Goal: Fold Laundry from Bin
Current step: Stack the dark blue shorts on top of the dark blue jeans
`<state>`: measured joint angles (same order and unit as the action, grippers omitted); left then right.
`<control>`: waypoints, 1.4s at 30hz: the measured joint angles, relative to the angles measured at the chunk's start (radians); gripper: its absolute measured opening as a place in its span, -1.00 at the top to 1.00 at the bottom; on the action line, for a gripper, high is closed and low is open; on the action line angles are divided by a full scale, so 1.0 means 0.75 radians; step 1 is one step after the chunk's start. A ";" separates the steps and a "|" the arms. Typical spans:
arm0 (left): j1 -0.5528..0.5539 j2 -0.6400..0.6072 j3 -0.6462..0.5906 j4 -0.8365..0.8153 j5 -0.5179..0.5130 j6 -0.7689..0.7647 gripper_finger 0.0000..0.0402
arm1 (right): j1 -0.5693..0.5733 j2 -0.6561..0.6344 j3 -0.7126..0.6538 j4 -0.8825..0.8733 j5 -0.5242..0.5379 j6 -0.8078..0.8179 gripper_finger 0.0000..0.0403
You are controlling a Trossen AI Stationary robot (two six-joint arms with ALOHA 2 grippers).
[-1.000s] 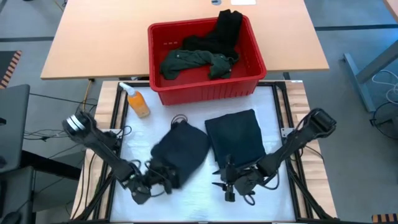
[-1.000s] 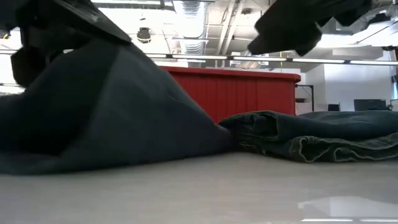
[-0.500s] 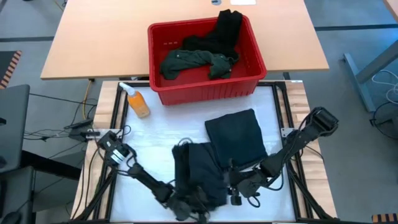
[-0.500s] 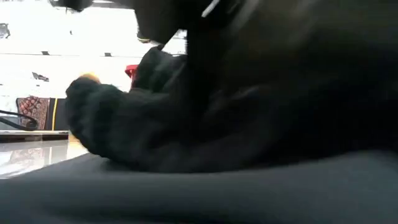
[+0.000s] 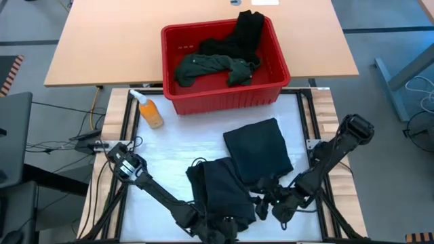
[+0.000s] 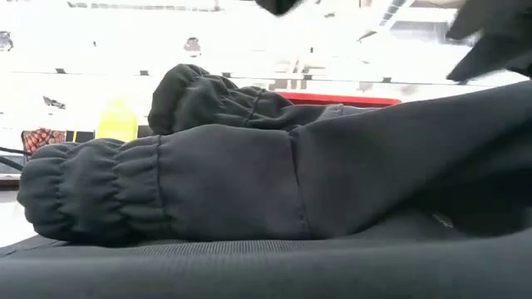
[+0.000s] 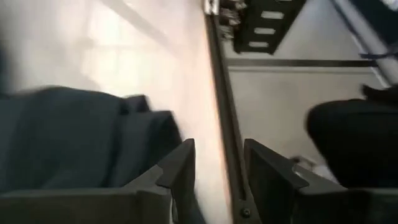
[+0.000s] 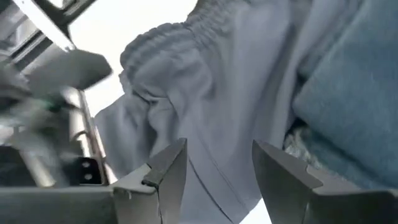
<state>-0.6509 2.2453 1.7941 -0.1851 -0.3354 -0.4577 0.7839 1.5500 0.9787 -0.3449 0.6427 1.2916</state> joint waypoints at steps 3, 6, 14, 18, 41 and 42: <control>-0.050 -0.076 0.001 -0.153 -0.174 -0.012 0.37 | 0.000 0.058 0.000 0.010 0.000 0.109 -0.05; -0.108 -0.136 0.003 -0.380 -0.417 -0.173 0.36 | -0.011 0.105 0.000 -0.003 -0.030 0.217 -0.09; -0.167 -0.251 0.000 -0.937 -0.613 -0.697 0.36 | -0.053 0.138 0.000 -0.012 -0.103 0.199 -0.24; -0.194 -0.341 -0.001 -1.363 -0.671 -0.938 0.29 | -0.075 0.133 0.000 -0.018 -0.190 0.135 -0.34; 0.129 -1.857 -1.499 -0.134 -0.179 -0.904 0.42 | 0.008 0.131 0.000 -0.026 -0.130 0.233 -0.43; 0.129 -1.881 -1.590 0.020 -0.151 -0.901 0.41 | 0.014 0.131 0.000 -0.033 -0.127 0.255 -0.43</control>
<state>-0.5545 0.8348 0.6018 -0.1702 -0.4484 -1.1336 0.7942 1.6482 0.9787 -0.3696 0.5474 1.4831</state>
